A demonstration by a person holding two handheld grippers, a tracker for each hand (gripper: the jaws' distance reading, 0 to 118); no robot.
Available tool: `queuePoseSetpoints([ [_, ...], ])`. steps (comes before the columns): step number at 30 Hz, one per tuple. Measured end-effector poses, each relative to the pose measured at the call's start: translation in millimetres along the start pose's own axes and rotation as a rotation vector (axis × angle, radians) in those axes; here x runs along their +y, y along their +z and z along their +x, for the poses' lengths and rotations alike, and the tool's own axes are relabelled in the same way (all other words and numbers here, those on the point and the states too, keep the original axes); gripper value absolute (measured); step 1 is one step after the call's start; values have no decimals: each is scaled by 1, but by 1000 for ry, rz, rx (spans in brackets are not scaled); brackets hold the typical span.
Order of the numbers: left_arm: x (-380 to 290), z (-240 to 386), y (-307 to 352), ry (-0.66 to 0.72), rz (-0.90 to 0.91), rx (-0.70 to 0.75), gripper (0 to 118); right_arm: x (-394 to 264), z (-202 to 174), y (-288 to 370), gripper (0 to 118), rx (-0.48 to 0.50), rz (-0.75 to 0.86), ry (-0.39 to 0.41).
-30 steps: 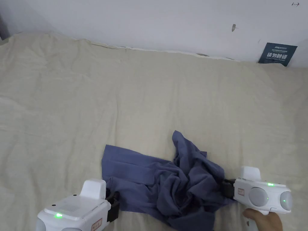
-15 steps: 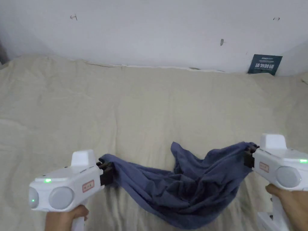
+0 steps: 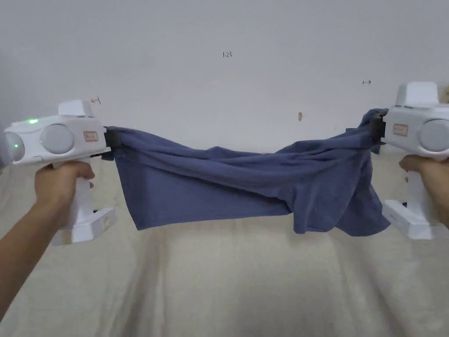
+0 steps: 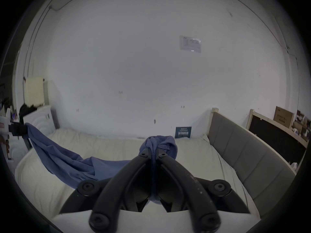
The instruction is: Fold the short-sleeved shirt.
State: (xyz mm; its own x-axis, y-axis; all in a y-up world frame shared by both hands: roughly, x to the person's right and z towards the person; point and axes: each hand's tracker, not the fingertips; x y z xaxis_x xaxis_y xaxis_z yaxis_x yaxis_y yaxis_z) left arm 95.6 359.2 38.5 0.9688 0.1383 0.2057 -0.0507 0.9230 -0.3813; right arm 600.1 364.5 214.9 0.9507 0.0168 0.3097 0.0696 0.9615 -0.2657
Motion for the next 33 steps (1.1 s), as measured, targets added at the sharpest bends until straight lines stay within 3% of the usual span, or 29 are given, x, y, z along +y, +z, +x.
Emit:
queuePoseSetpoints([
  [5,45,-8,-42,25,10,33,11,23,7,-20,6,-17,35,-33],
  [11,19,-17,-80,21,-8,46,11,-12,5,-47,6,-12,5,-58],
  [20,-150,-52,-111,62,-274,108,11,-163,-10,-77,6,-20,-275,-47],
  [28,-329,-100,-42,126,-540,173,11,-324,-9,-16,6,-42,-552,-177],
  [31,-364,-116,-3,170,-563,171,11,-363,3,17,5,-89,-593,-217],
  [33,-371,-116,30,197,-561,169,11,-378,12,43,5,-93,-593,-285],
])
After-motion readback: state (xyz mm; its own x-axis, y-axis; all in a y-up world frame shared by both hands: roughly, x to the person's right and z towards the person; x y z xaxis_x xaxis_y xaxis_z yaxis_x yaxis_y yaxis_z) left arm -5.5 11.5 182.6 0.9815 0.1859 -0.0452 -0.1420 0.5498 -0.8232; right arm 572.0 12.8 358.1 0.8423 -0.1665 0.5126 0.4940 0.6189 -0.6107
